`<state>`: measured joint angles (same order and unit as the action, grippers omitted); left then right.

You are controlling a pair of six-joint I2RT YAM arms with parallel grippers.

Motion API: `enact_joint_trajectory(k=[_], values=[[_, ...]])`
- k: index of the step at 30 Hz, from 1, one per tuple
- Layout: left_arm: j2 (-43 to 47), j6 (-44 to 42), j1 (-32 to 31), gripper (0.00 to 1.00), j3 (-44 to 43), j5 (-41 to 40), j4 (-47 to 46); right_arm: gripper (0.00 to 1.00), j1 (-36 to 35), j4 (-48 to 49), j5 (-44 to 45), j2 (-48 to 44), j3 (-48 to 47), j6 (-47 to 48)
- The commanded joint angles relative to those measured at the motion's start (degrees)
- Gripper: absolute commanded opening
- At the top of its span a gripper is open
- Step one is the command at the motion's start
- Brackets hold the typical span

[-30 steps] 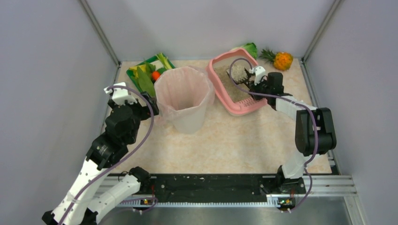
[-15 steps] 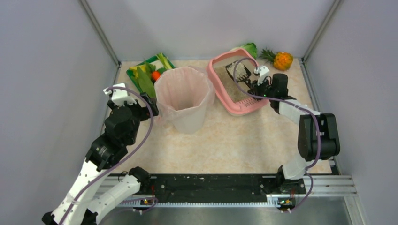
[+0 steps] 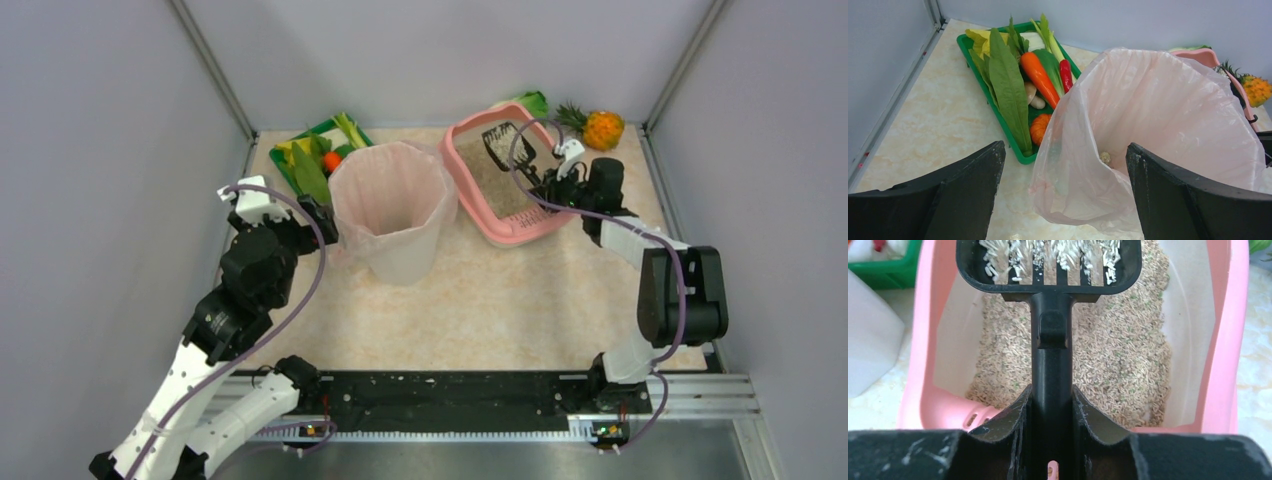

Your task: Clean the litter box

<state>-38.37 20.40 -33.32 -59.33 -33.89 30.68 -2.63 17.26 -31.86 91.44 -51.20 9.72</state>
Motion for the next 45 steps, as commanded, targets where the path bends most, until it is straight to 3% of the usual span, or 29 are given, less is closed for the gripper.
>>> enact_joint_trajectory(k=[1, 3, 5, 8, 12, 15, 18, 21, 24, 29, 33, 35, 45], values=[[0.4, -1.0, 0.0, 0.95, 1.1, 1.3, -4.2, 0.0, 1.2, 4.5, -9.8, -1.5, -1.4, -4.1], [-0.2, -1.1, 0.0, 0.95, 0.1, 1.4, -3.7, 0.0, 1.4, -4.1, -5.6, -2.7, -2.6, 2.5], [-0.3, -0.9, 0.0, 0.95, 0.0, 1.1, -3.4, 0.0, 2.3, -2.7, -3.2, -4.2, -1.5, 2.2], [0.1, -1.3, 0.0, 0.95, 1.1, 1.8, -5.1, 0.0, 2.4, 4.4, -11.2, -3.4, -1.1, -4.6], [-0.5, -1.3, -0.1, 0.95, 0.2, 1.8, -4.3, 0.0, 2.4, -5.8, -1.1, -4.5, -2.1, 2.9], [0.3, -1.0, 0.0, 0.95, 1.5, 1.9, -5.3, 0.0, 1.7, -5.2, -5.1, -4.8, -2.5, 2.6], [0.2, -1.0, 0.0, 0.95, 1.2, 2.2, -5.0, 0.0, -0.1, -10.3, 5.4, -6.1, -2.6, 8.6], [0.5, -0.6, 0.0, 0.95, 1.5, 1.8, -4.9, 0.0, -1.3, -10.9, 7.4, -7.1, -2.9, 9.8], [0.5, -0.6, -0.1, 0.95, 1.6, 2.1, -5.0, 0.0, -3.8, -10.7, 17.7, -10.4, -0.8, 15.8], [0.8, -0.7, 0.0, 0.95, 2.3, 1.9, -5.4, 0.0, -9.5, -11.7, 27.6, -14.0, -0.9, 24.9], [0.6, -0.8, 0.0, 0.95, 2.3, 2.3, -5.9, 0.0, -11.8, -15.6, 32.3, -12.9, -2.9, 27.6], [0.5, -1.1, 0.0, 0.95, 2.5, 2.5, -6.2, 0.0, -14.5, -15.7, 39.5, -12.4, -2.1, 31.9], [2.3, -1.6, 0.0, 0.95, 3.4, 1.9, -6.1, 0.0, -14.3, -18.5, 40.0, -9.9, -3.8, 26.9]])
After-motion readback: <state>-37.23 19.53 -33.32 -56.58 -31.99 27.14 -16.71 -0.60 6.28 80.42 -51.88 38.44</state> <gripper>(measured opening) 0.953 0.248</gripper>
